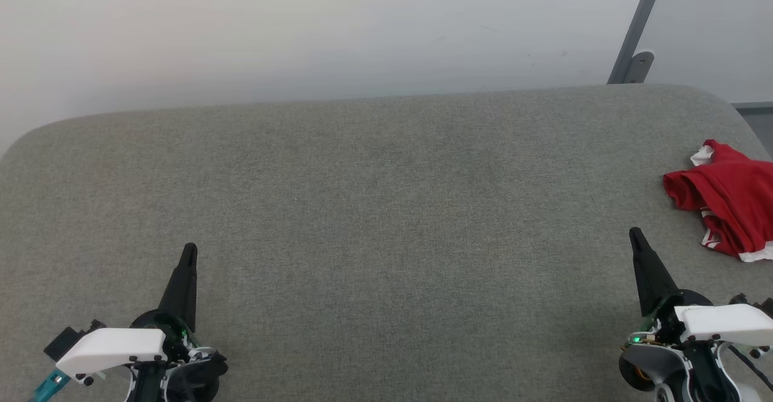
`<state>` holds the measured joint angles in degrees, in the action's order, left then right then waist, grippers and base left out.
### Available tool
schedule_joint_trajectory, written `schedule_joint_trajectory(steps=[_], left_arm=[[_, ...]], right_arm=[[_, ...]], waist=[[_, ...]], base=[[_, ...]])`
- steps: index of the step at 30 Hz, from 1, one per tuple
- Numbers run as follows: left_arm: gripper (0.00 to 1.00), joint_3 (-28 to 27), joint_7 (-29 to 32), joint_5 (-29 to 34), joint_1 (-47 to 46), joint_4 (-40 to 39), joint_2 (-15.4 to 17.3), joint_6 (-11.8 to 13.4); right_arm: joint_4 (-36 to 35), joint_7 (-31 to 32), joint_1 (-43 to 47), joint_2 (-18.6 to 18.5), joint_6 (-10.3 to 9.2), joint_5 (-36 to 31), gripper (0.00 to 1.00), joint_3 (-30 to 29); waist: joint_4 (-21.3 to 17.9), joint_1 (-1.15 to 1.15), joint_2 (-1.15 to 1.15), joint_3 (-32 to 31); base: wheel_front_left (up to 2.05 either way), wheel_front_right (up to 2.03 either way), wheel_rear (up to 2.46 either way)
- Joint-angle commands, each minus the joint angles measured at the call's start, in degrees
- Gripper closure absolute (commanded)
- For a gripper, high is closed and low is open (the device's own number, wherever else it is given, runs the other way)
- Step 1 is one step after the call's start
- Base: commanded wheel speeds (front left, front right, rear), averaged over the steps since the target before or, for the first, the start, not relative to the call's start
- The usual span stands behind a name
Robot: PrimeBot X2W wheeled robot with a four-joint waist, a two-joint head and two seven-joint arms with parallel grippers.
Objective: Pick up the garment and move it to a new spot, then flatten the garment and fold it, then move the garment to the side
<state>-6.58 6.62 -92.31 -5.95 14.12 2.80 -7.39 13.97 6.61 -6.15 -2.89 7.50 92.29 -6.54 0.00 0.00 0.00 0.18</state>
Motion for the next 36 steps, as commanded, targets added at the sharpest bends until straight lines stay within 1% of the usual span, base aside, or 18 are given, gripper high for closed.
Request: schedule_joint_trajectory(steps=[1, 36], left_arm=[[1.00, 0.0, 0.1, -0.1, -0.7, 0.0, 0.1, -0.2], [1.00, 0.1, 0.1, -0.2, -0.7, 0.0, 0.1, -0.2]], right_arm=[[0.1, 0.1, -0.2, 0.1, -0.02, 0.2, 1.00, 0.0], [0.1, 0.1, -0.2, 0.1, -0.02, 0.2, 1.00, 0.0]], waist=[[0.0, 0.00, 0.00, 0.0], [0.0, 0.00, 0.00, 0.0]], base=[[0.00, 0.00, 0.00], [0.00, 0.00, 0.00]])
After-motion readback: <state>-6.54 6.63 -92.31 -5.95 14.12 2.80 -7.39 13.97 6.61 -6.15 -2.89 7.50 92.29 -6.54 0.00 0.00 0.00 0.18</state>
